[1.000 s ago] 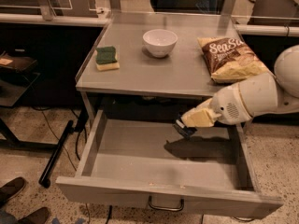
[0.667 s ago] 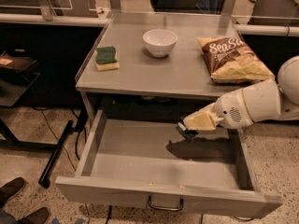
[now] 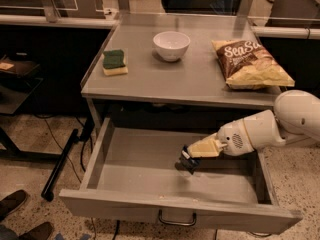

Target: Place rxbar blueberry into top drawer

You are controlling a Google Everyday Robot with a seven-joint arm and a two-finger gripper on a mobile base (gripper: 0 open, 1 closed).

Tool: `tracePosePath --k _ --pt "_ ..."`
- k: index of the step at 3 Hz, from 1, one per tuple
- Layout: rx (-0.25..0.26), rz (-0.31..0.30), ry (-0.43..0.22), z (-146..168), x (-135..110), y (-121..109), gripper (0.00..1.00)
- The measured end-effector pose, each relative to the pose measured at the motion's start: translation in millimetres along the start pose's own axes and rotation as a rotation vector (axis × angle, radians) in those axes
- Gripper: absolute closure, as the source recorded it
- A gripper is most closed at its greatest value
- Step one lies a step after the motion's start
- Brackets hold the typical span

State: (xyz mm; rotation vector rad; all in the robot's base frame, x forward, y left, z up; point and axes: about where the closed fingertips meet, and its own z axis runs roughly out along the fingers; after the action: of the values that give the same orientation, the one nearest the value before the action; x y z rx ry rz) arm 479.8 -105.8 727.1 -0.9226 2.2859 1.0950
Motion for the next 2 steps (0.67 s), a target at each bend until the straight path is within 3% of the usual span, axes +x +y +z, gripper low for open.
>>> tracePosePath --k 2 --pt "-0.113 0.061 0.025 41.6 13.4 -9.2 1.00"
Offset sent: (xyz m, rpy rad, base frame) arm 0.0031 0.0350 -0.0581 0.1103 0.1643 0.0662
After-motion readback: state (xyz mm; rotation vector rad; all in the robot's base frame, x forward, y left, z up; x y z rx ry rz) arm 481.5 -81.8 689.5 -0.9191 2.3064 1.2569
